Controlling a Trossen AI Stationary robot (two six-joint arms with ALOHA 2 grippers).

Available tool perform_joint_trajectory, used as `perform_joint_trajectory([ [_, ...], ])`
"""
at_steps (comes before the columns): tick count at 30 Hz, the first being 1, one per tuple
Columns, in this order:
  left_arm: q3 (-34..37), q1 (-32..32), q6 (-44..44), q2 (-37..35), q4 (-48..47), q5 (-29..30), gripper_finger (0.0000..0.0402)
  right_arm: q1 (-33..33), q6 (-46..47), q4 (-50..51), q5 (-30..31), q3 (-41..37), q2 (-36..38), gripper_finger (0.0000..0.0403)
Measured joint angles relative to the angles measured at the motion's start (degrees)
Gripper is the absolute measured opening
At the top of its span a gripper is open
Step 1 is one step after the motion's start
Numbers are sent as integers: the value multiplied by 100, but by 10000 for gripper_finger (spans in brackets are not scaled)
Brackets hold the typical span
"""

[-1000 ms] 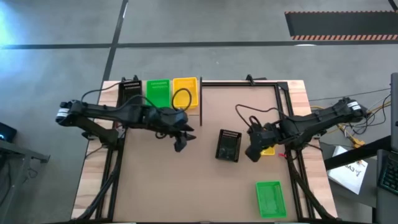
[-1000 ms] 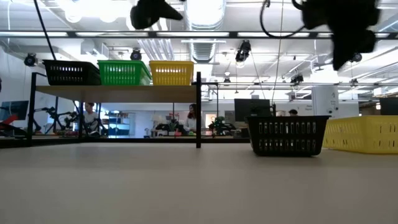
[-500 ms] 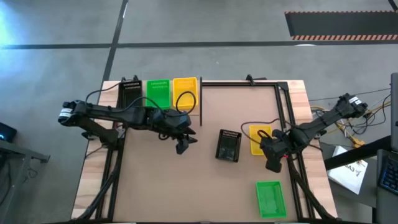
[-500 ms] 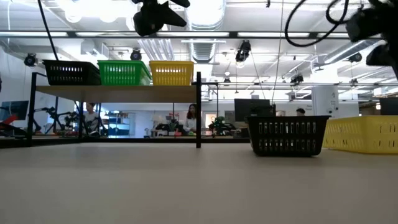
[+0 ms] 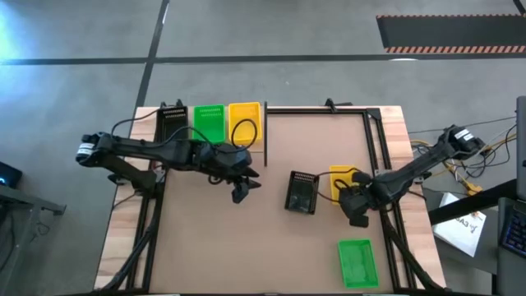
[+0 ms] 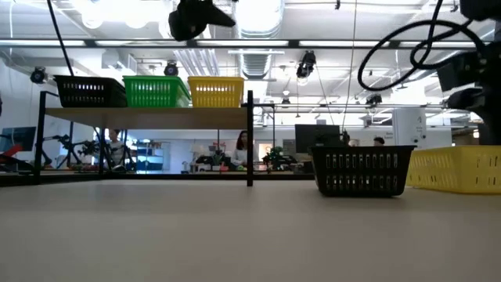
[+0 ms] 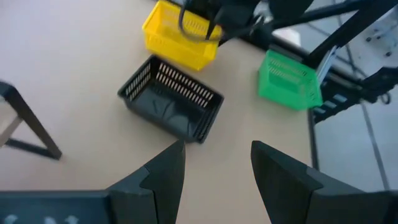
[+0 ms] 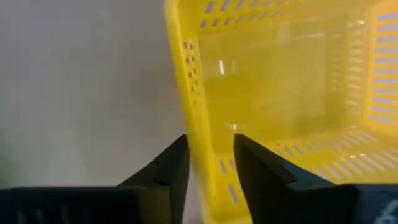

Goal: Stack baskets on shelf by color
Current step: Stack the yellow bin on top of the other yellow bins on the shelf

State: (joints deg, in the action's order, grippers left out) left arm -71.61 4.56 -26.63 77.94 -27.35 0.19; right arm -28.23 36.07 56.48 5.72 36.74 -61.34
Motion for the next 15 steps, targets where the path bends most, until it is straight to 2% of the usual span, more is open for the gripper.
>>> perform_joint_trajectory([
  [8, 27, -2, 4, -336, -82, 25, 168, 0, -48, -492, 43, 2, -295, 17],
  [12, 197, 45, 0, -746, -367, 383, 168, 14, 33, -273, 42, 561, -345, 11],
  [15, 436, 148, -44, -1182, -571, 799, 168, 94, 142, 149, 29, 1299, -422, 9],
])
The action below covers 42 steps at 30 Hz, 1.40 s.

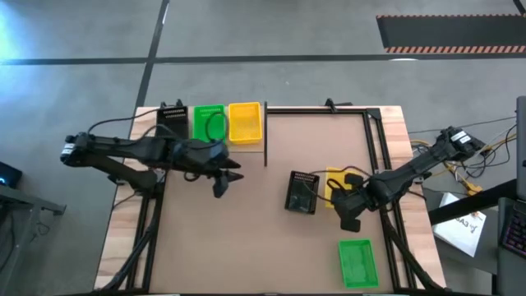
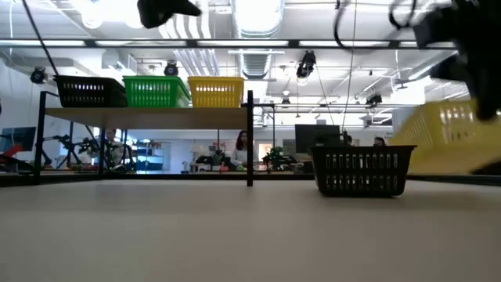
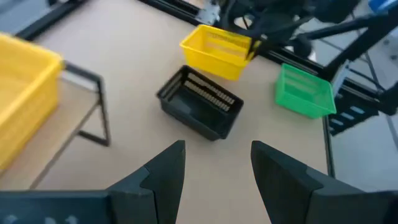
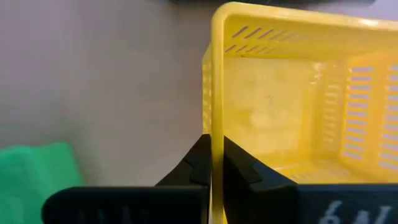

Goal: Stack baskets on shelf by color
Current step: Stack the yellow bin on top of the other yellow bins on the shelf

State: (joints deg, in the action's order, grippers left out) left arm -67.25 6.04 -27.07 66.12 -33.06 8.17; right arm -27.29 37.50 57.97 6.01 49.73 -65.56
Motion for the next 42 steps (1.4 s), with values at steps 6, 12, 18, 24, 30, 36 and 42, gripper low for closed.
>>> perform_joint_trajectory([
  [6, 857, 77, -651, -975, -33, 287, 168, 558, -483, 985, 10, 2112, -748, 8],
  [12, 1531, 84, -1019, -1589, 384, 285, 168, 1380, -1886, 1522, 32, 4474, -2101, 8],
  [18, 1773, 101, -1150, -1765, 583, 279, 168, 1989, -3374, 1673, 415, 6829, -3423, 8],
  [24, 1817, 222, -1158, -1582, 562, 262, 168, 2619, -4589, 1515, 618, 8545, -4546, 8],
  [30, 1817, 262, -1139, -1358, 594, 261, 168, 3176, -5490, 507, 776, 8126, -4741, 8],
  [36, 1806, 269, -1106, -1267, 802, 261, 168, 3455, -5940, 300, 753, 8453, -5070, 8],
  [42, 1806, 269, -1106, -1285, 856, 261, 168, 3669, -6023, 288, 439, 8486, -5333, 8],
])
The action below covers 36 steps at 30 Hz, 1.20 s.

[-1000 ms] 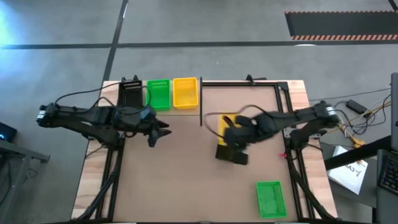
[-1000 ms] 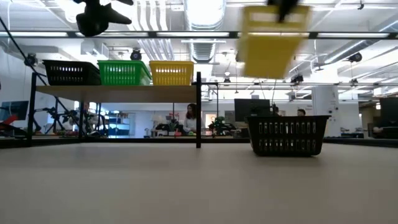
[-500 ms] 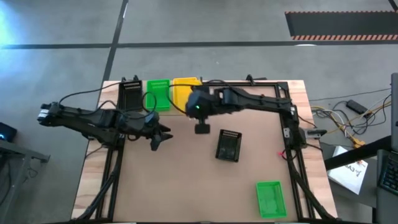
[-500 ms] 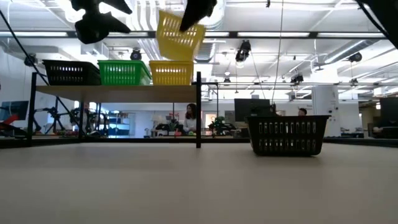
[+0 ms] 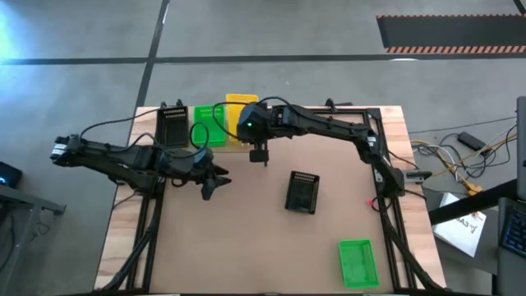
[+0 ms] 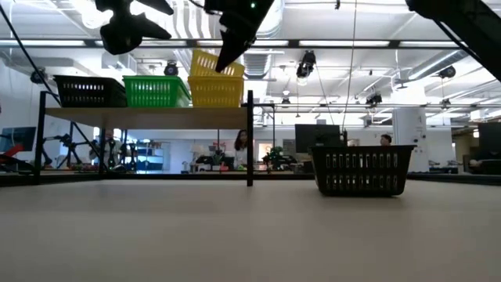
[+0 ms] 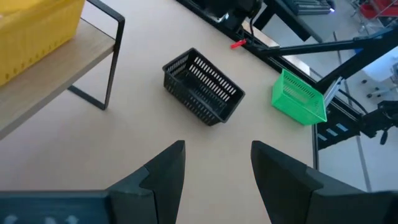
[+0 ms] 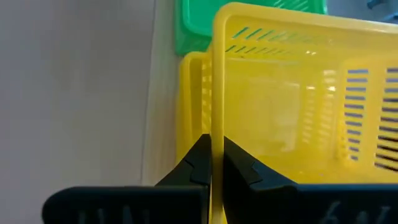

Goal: Stack baskets on shelf by color
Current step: Stack the yellow bin on top of the other yellow bins on the shelf

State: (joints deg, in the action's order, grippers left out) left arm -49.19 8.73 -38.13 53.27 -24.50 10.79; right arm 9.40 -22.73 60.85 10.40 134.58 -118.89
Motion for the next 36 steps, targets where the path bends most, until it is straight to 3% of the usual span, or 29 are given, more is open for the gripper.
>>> perform_joint_trajectory([
  [15, 0, 0, -28, -19, 5, 0, 168, 18, 6, 1, 18, 4, -190, 16],
  [29, 0, 0, -26, -53, 6, 0, 168, 14, 112, -9, 118, 4, -121, 142],
  [36, 0, 0, -26, -58, 8, 0, 168, 27, 115, -31, -48, 4, -38, 173],
])
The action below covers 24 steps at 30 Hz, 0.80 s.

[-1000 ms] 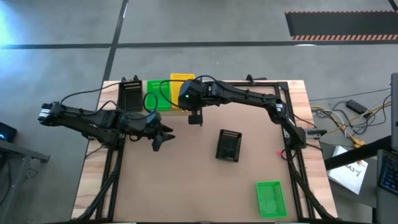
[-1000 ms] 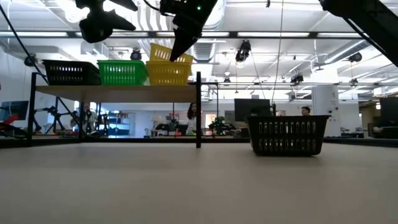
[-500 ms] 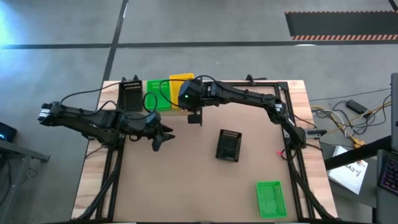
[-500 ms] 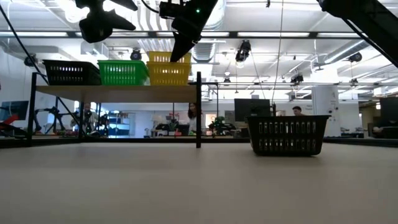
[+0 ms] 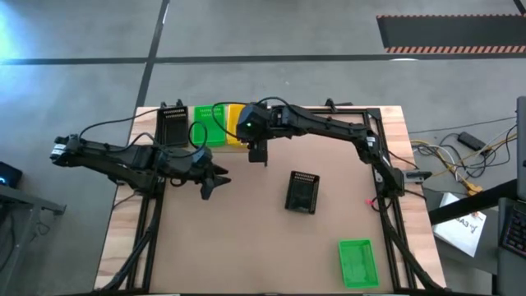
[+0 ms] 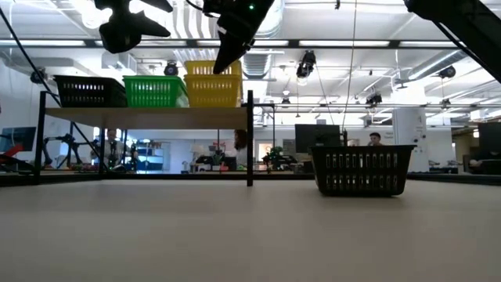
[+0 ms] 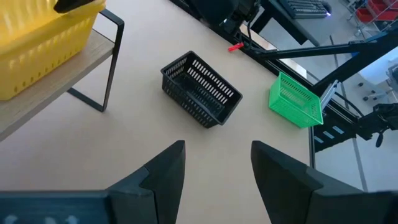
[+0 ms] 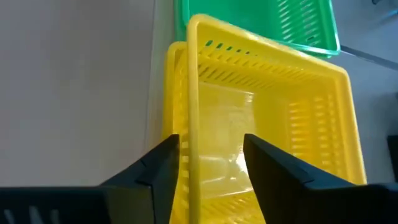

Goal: Stack baskets on shelf by color
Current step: Stack the yellow bin on top of the other yellow bins on the shelf, then stack the green bin on top of the other green bins on the shelf

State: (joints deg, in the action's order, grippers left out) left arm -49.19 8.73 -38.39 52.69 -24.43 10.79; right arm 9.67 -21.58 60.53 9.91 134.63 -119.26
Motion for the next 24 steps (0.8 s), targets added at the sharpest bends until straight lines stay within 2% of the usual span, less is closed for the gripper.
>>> perform_joint_trajectory([
  [11, 0, 0, 2, 0, -2, -2, 168, 20, 36, -325, -21, -2, 171, 191],
  [21, 0, 0, 2, 0, -4, -2, 168, 61, 547, -365, -285, -2, 317, 198],
  [24, 0, 0, 2, 0, -3, -2, 168, 39, 851, -307, -593, -2, 375, 191],
])
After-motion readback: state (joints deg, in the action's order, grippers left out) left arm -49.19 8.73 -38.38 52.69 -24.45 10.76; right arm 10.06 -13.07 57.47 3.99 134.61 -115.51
